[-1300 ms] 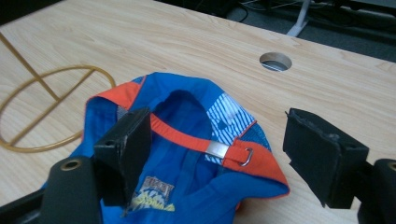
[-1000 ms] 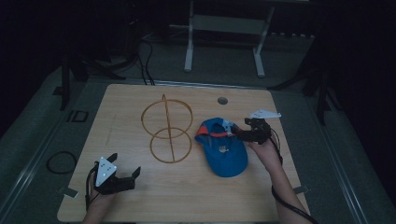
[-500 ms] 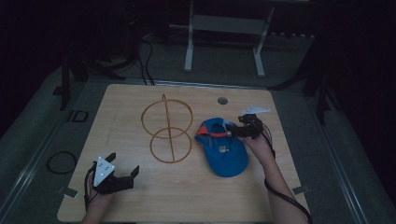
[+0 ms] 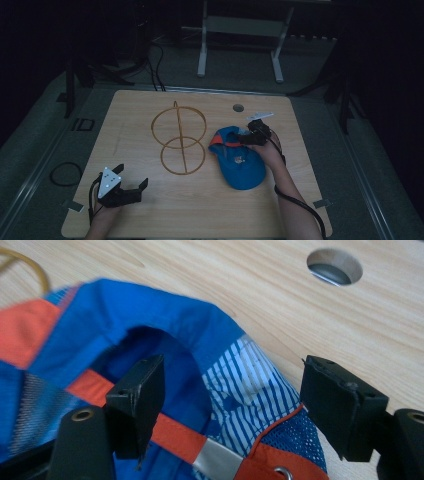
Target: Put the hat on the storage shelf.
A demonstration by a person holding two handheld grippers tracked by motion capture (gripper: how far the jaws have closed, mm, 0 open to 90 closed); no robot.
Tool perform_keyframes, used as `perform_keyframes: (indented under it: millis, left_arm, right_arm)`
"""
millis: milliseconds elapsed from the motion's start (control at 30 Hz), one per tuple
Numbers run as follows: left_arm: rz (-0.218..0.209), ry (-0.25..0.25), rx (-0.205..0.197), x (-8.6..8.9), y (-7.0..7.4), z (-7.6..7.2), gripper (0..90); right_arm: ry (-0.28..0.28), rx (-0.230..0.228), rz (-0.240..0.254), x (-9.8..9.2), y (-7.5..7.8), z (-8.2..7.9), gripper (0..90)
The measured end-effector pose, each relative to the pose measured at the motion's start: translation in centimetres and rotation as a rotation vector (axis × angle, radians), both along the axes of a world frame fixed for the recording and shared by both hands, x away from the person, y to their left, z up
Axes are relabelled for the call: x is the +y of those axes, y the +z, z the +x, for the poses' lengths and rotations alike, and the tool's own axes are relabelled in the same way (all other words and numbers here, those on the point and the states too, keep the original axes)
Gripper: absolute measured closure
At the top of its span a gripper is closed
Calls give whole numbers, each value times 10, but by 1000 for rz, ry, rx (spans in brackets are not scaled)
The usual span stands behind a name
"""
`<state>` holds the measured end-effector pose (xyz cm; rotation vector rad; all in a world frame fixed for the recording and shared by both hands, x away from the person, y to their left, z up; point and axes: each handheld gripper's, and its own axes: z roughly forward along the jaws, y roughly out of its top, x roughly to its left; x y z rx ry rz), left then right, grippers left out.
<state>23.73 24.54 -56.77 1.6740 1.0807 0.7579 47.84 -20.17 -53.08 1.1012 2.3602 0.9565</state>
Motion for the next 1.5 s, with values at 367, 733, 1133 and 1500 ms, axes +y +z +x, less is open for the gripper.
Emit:
perform_keyframes:
  millis: [367,733,1133,1500]
  left_arm:
    - [-1,-7,4,-1,-1,0,5]
    - [-6,15,-4,1,0,-1,5]
    - [-11,7,17,-1,1,0,6]
    - [-16,6,15,-2,2,0,6]
  right_arm:
    - [15,36,-119,10,-18,9,266]
    - [47,63,-101,9,-19,10,473]
    - [29,-20,-117,12,-21,-1,860]
    - [4,-36,12,-6,3,-24,871]
